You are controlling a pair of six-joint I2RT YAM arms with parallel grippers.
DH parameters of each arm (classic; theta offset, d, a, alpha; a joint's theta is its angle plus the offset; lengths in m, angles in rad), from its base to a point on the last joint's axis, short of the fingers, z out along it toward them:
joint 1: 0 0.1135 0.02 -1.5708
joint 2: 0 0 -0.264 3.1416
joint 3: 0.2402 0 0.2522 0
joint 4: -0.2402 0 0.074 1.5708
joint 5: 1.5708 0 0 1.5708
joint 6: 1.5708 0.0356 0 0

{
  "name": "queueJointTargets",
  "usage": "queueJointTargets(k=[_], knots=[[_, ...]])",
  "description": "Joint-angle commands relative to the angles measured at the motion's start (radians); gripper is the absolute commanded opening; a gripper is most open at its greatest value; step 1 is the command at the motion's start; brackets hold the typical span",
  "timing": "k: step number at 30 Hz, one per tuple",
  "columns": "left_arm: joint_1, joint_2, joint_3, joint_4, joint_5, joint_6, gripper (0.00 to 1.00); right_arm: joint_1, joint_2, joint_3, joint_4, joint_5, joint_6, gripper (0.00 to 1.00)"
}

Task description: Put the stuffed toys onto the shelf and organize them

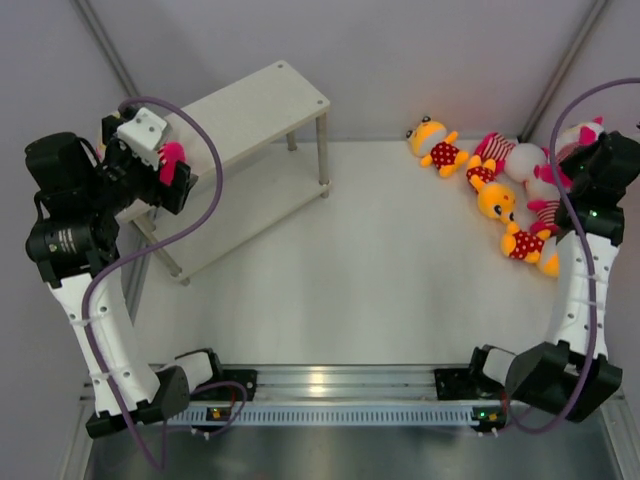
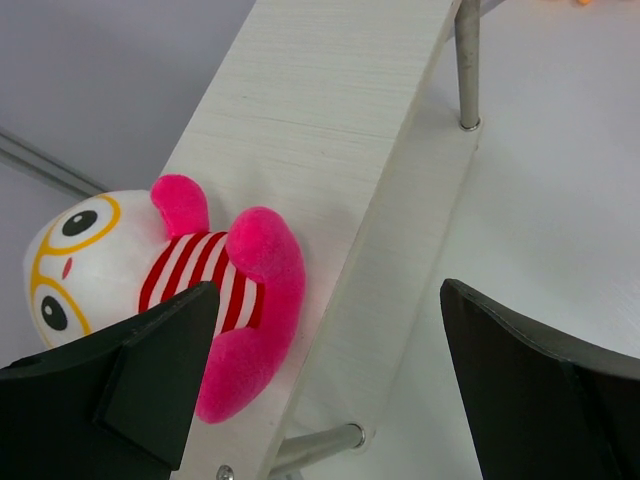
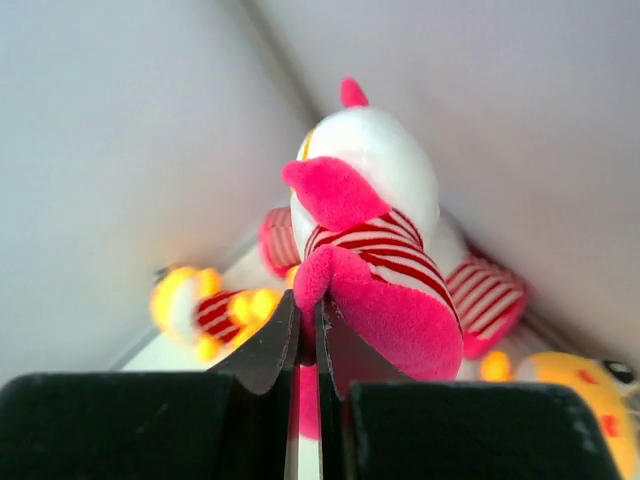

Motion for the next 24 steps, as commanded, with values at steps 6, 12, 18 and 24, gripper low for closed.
queueJointTargets(k=[6, 12, 18, 24], knots=[[-0.005, 0.004, -0.03, 0.011, 0.162, -0.003, 0.97, 0.345, -0.166, -0.031, 0.015, -0.11, 0.21, 0.0], [-0.157, 0.091, 0.005, 0.011, 0.088, -0.089, 0.95, 0.603, -0.25, -0.097, 0.11, -0.069, 0.383, 0.0], [-0.741, 0.2, -0.013, 0.011, -0.324, -0.086, 0.94, 0.816, -0.282, -0.171, 0.151, 0.017, 0.503, 0.0], [-1.073, 0.303, 0.033, 0.013, -0.438, -0.124, 0.98, 0.968, -0.278, -0.224, 0.202, 0.088, 0.626, 0.0]])
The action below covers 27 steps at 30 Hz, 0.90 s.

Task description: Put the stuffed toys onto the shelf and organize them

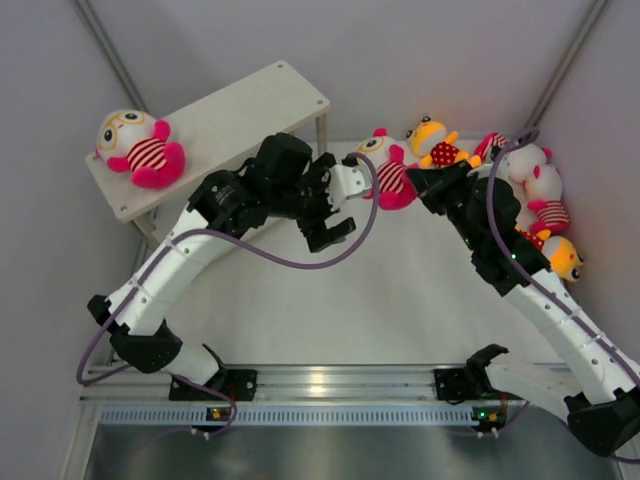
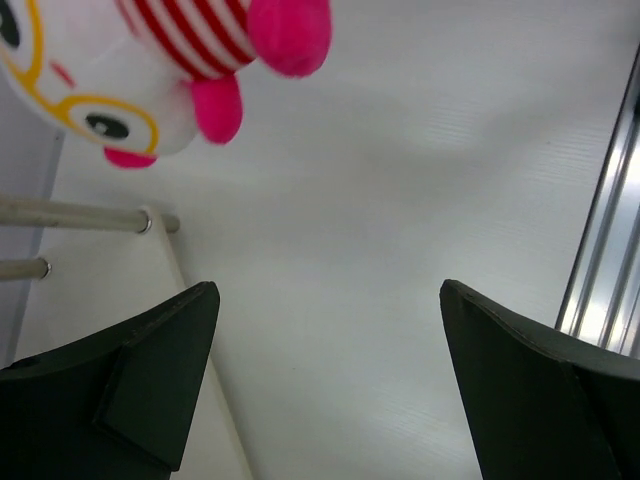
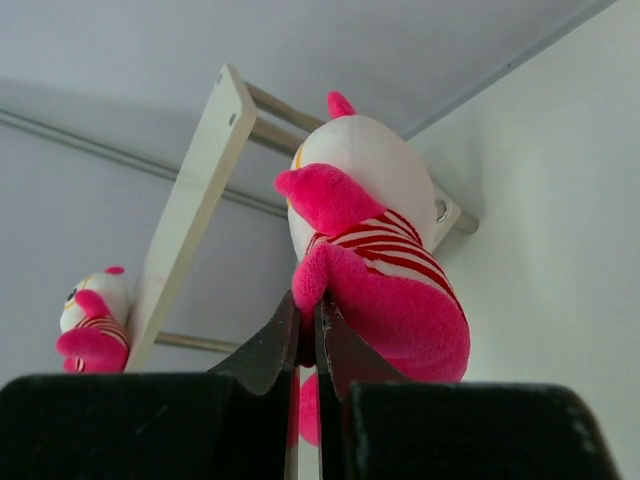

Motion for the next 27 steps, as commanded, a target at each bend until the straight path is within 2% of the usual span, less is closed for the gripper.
queueJointTargets(k=[1, 5, 10, 15, 18, 22, 23, 27], knots=[[-0.09, 0.015, 0.063, 0.021, -0.084, -0.048, 0.98, 0.107, -0.012, -0.009, 0.121, 0.092, 0.103, 0.0], [-0.194, 0.054, 0.1, 0.069, -0.144, -0.038, 0.98, 0.169, -0.003, -0.017, 0.167, 0.106, 0.131, 0.0], [-0.194, 0.103, 0.109, 0.097, -0.195, -0.054, 0.98, 0.233, 0.009, -0.003, 0.187, 0.151, 0.119, 0.0], [-0.187, 0.125, 0.127, 0.118, -0.132, -0.082, 0.98, 0.265, 0.024, 0.016, 0.19, 0.168, 0.102, 0.0], [-0.184, 0.138, 0.13, 0.133, -0.185, -0.084, 0.98, 0.275, 0.026, 0.017, 0.198, 0.171, 0.099, 0.0], [-0.133, 0.161, 0.144, 0.139, -0.17, -0.099, 0.88, 0.285, 0.018, 0.026, 0.193, 0.183, 0.077, 0.0], [-0.125, 0.163, 0.147, 0.138, -0.149, -0.099, 0.83, 0.285, 0.015, 0.025, 0.193, 0.183, 0.076, 0.0], [-0.124, 0.166, 0.14, 0.139, -0.094, -0.108, 0.77, 0.287, 0.008, 0.025, 0.196, 0.191, 0.065, 0.0]])
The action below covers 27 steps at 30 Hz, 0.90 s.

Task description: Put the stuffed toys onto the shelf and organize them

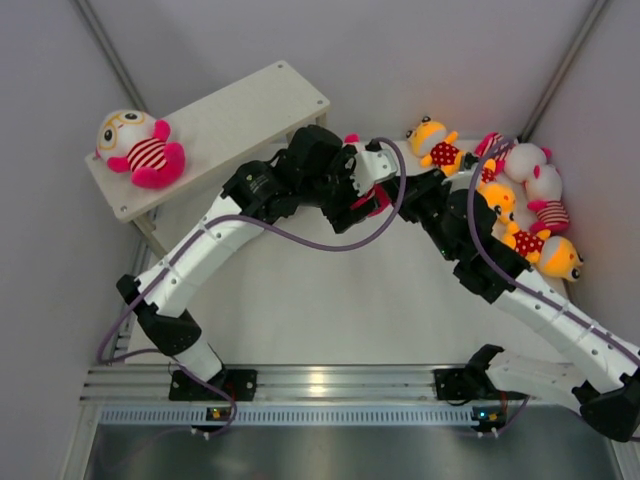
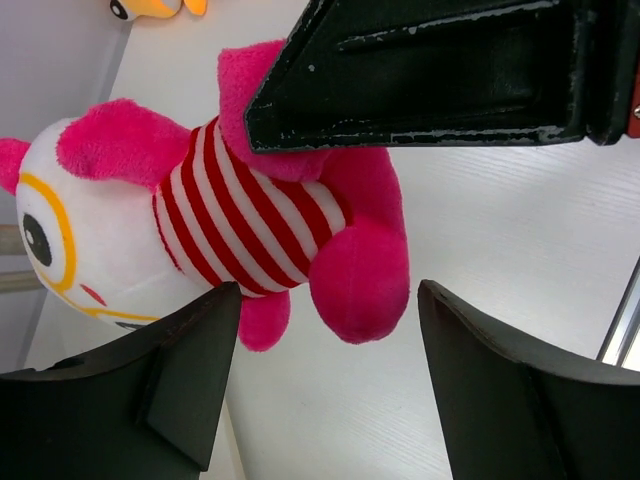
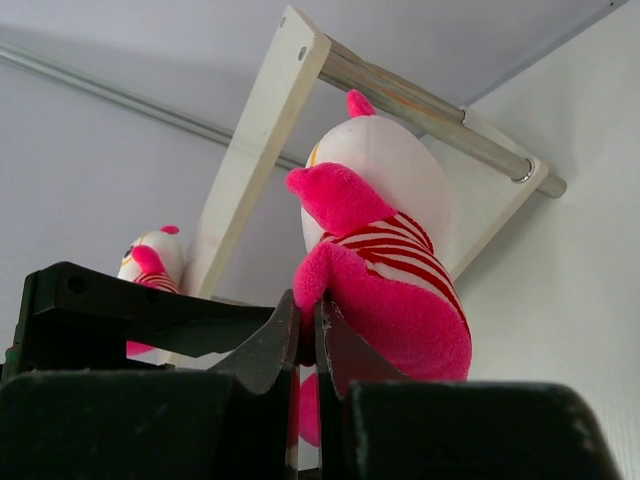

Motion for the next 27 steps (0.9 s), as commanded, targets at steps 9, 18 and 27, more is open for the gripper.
queueJointTargets(k=[9, 18, 27], knots=[[-0.004, 0.011, 0.004, 0.055, 0.059, -0.034, 0.72, 0.023, -0.046, 0.049, 0.083, 0.044, -0.041, 0.0], [-0.002, 0.04, 0.019, 0.053, 0.1, -0.049, 0.54, 0.021, -0.058, 0.044, 0.085, 0.047, -0.054, 0.0], [-0.002, 0.074, 0.091, 0.067, 0.111, -0.089, 0.13, 0.021, -0.073, 0.017, 0.089, 0.056, -0.051, 0.0]])
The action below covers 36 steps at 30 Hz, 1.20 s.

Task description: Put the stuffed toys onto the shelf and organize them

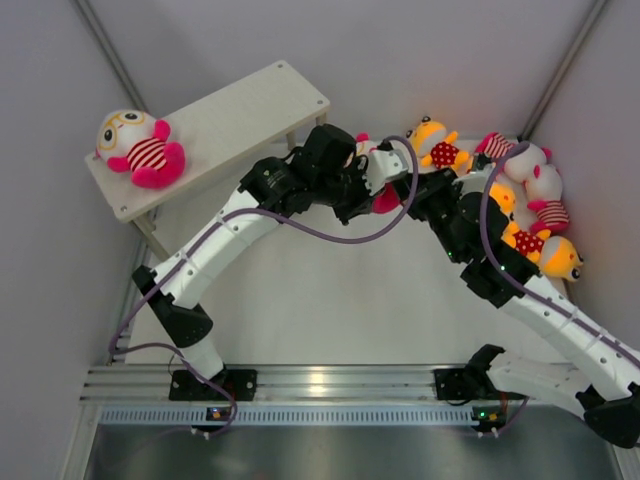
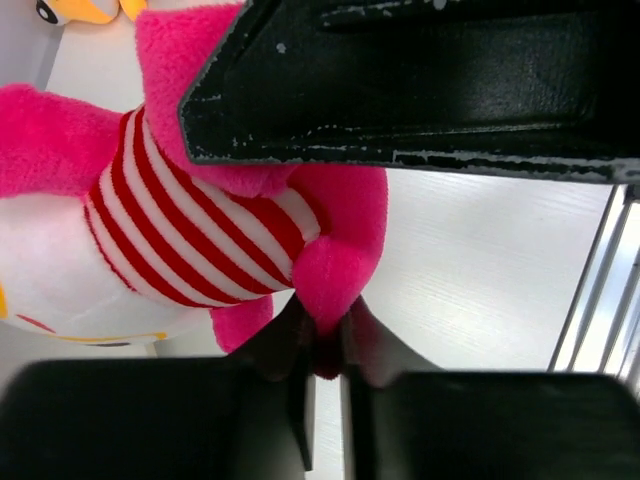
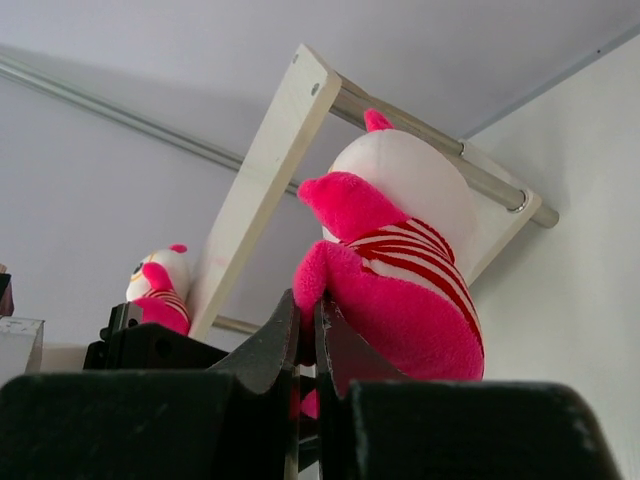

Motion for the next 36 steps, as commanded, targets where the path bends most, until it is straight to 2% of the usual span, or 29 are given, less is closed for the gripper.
queueJointTargets(k=[1, 2, 6, 8, 9, 10, 13, 14, 20, 25, 28, 32, 36], knots=[[-0.001, -0.001, 0.059, 0.067, 0.014, -0.031, 0.04, 0.02, -0.033, 0.017, 0.082, 0.016, -0.007, 0.0], [-0.001, -0.001, 0.059, 0.077, 0.001, -0.033, 0.0, 0.02, -0.033, 0.014, 0.082, 0.014, -0.007, 0.0], [-0.001, -0.011, 0.061, 0.097, -0.109, -0.011, 0.0, 0.021, -0.042, 0.0, 0.076, 0.019, -0.014, 0.0], [-0.003, -0.017, 0.064, 0.107, -0.156, 0.057, 0.0, 0.02, -0.048, -0.003, 0.074, 0.017, -0.043, 0.0], [-0.003, -0.027, 0.062, 0.116, -0.186, 0.09, 0.0, 0.02, -0.056, -0.003, 0.067, 0.022, -0.056, 0.03], [-0.003, -0.032, 0.062, 0.125, -0.247, 0.122, 0.0, 0.02, -0.062, -0.002, 0.061, 0.022, -0.069, 0.13], [-0.004, -0.049, 0.056, 0.159, -0.34, 0.259, 0.0, 0.02, -0.085, -0.003, 0.03, 0.043, -0.102, 0.27], [-0.004, -0.052, 0.056, 0.166, -0.359, 0.329, 0.0, 0.02, -0.09, -0.005, 0.027, 0.049, -0.115, 0.28], [-0.003, -0.052, 0.061, 0.264, -0.506, 0.516, 0.0, 0.02, -0.111, -0.006, -0.008, 0.075, -0.147, 0.29], [-0.004, -0.051, 0.07, 0.364, -0.612, 0.564, 0.0, 0.02, -0.13, -0.005, -0.018, 0.098, -0.164, 0.28], [-0.003, -0.054, 0.073, 0.39, -0.62, 0.64, 0.0, 0.02, -0.145, -0.008, -0.028, 0.108, -0.172, 0.28], [-0.004, -0.046, 0.162, 0.412, -0.641, 0.733, 0.0, 0.02, -0.165, -0.008, -0.045, 0.131, -0.187, 0.27], [0.009, -0.084, 0.165, 0.459, -0.73, 0.852, 0.0, 0.02, -0.182, -0.014, -0.054, 0.137, -0.201, 0.25]])
